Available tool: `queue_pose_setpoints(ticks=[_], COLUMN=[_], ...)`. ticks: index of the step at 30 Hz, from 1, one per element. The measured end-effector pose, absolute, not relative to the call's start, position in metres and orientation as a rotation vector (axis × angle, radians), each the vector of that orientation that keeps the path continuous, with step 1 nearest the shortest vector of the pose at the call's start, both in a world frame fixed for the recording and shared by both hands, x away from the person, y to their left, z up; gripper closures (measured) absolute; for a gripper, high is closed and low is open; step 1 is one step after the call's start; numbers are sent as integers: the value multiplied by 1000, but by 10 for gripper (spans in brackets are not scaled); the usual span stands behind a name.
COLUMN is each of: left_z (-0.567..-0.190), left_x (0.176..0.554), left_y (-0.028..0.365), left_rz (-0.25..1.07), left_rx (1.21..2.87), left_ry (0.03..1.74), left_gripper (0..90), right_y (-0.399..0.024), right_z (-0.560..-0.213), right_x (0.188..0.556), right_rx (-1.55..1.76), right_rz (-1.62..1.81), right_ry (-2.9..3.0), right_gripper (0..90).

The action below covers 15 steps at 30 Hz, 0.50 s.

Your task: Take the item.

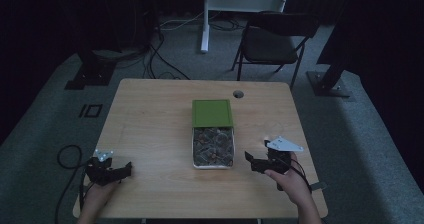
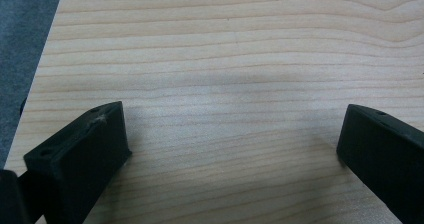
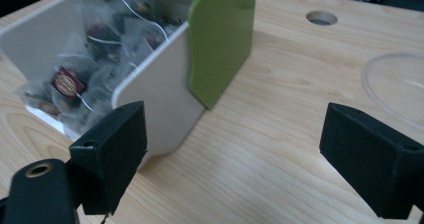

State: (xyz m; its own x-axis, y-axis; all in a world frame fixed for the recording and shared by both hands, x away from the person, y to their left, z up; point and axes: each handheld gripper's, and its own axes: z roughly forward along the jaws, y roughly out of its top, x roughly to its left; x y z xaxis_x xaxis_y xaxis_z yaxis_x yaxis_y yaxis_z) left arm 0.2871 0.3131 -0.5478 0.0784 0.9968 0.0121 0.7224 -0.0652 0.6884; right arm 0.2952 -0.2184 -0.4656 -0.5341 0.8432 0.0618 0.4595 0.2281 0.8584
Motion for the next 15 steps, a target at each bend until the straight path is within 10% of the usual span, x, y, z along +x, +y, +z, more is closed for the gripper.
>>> queue_pose_setpoints(ticks=[15], left_z=[-548], left_x=[287], left_y=[313], left_rz=[690], left_rx=[1843], left_ry=[1696], left_gripper=[5], right_y=[-190], right_z=[-446], right_x=[301], right_rx=[1093], right_rz=[1295], right_ry=[2126], right_gripper=[118])
